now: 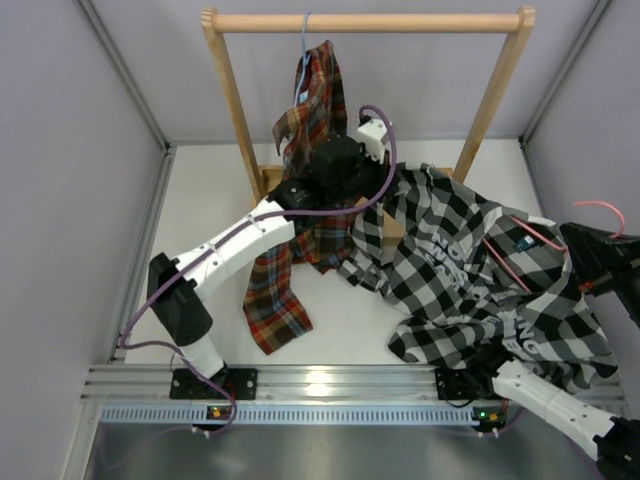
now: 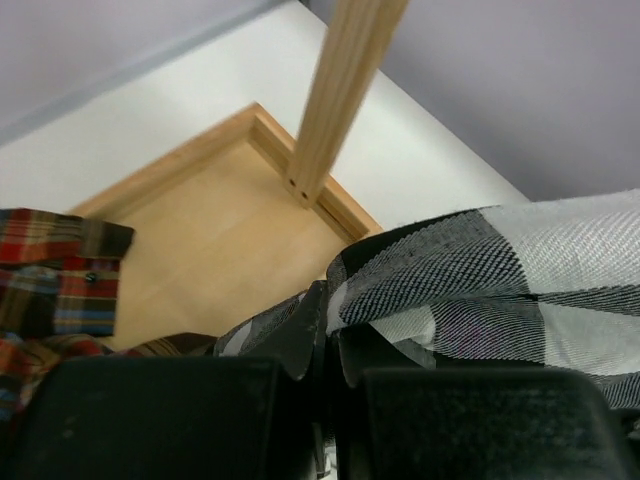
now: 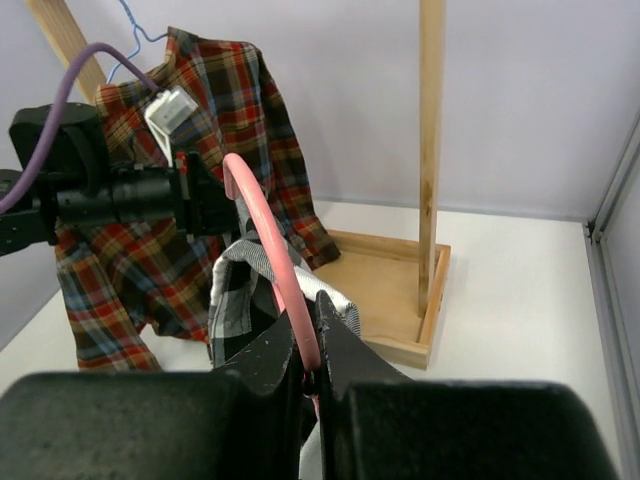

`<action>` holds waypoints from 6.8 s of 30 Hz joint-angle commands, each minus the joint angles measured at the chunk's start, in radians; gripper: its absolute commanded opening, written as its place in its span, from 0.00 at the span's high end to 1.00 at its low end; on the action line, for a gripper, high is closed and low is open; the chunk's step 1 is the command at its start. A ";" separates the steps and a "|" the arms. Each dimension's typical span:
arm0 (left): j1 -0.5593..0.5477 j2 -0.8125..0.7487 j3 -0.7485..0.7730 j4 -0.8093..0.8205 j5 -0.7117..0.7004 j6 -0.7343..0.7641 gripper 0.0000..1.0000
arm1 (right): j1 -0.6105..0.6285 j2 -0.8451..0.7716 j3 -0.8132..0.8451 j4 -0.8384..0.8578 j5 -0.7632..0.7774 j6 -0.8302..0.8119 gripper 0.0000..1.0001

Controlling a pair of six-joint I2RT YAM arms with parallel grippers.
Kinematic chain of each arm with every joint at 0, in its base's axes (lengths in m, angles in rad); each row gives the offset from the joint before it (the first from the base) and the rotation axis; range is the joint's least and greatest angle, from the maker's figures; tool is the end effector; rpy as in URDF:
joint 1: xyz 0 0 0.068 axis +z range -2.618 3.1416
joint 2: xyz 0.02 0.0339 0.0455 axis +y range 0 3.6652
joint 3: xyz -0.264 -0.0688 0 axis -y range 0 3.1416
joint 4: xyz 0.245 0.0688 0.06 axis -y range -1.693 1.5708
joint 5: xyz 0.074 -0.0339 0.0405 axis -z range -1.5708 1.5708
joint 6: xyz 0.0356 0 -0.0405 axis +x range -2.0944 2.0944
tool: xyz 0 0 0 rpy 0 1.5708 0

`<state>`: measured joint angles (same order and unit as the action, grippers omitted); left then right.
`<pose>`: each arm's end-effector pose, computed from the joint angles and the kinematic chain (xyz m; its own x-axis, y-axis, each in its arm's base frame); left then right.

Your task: Place the shirt on the hanger

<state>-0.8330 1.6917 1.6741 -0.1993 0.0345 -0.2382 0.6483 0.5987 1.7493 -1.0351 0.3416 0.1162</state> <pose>0.2714 -0.3004 0.4077 -0.3205 0.0020 -0.9472 0.7065 0.6666 -0.2376 -0.0295 -0.0373 0.5228 0.0560 0.1795 -0.9822 -0.3123 0.9375 0.1535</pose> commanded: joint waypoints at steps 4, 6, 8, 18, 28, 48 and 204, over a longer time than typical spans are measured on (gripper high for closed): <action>0.006 0.031 0.094 -0.068 0.194 0.034 0.88 | 0.112 0.029 0.024 0.113 0.117 0.005 1.00; 0.009 0.017 0.137 -0.069 0.221 0.056 0.74 | 0.134 0.033 0.032 0.112 0.113 -0.004 1.00; 0.015 0.007 0.177 -0.090 0.228 0.083 0.54 | 0.146 0.038 0.047 0.112 0.100 -0.010 1.00; -0.032 -0.170 0.202 -0.120 0.493 0.289 0.03 | 0.185 0.062 0.026 0.110 0.191 -0.032 1.00; -0.227 -0.132 0.174 -0.120 0.620 0.744 0.04 | 0.192 0.023 -0.056 0.110 -0.036 -0.070 1.00; -0.227 0.025 0.271 -0.212 0.811 0.815 0.64 | 0.198 0.009 -0.142 0.129 -0.170 -0.089 1.00; -0.123 -1.067 -0.738 -0.439 -0.534 -0.027 0.02 | 0.278 0.242 -0.393 0.734 0.296 0.046 1.00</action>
<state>-0.9562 0.6266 0.9596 -0.6579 -0.4545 -0.2405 0.9394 0.8333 1.3113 -0.3862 0.5854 0.1368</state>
